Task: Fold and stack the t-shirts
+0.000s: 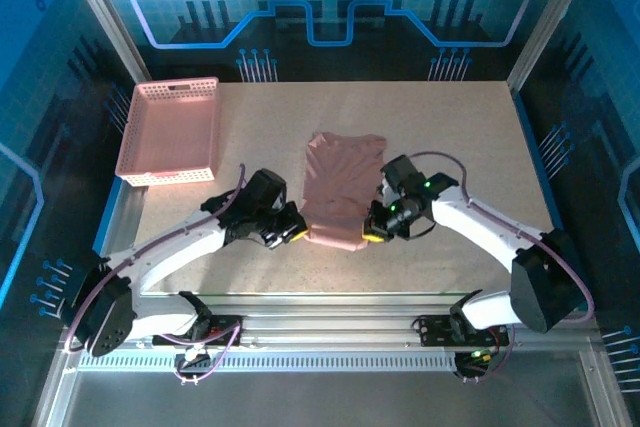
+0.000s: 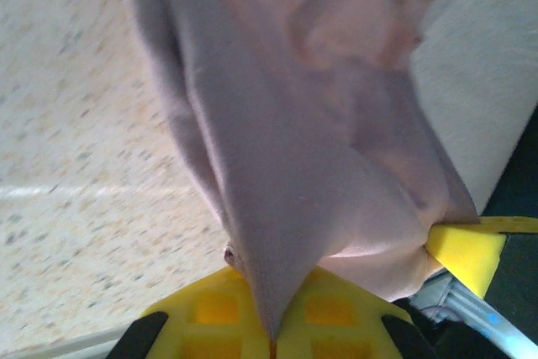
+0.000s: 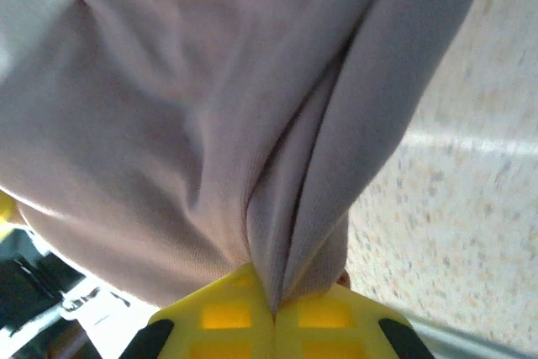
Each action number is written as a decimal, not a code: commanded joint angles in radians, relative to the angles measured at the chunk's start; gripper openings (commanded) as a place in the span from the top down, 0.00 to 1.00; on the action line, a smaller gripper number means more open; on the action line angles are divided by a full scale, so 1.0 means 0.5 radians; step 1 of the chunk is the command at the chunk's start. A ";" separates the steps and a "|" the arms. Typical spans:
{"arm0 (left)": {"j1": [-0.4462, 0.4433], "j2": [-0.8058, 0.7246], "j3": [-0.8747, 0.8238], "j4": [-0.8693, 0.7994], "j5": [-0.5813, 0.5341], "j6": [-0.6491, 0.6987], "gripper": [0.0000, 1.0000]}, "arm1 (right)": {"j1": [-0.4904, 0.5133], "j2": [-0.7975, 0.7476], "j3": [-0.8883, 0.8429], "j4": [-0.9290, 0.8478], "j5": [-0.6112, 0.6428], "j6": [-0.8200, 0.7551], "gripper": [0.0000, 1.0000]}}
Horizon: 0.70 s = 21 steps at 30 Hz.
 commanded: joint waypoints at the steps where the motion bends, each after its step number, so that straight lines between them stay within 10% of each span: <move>1: 0.112 0.205 0.272 -0.018 0.028 0.142 1.00 | -0.161 0.176 0.260 -0.046 0.016 -0.123 1.00; 21: 0.621 1.435 1.592 -0.019 0.321 0.489 1.00 | -0.629 1.397 1.603 -0.238 -0.166 -0.397 0.93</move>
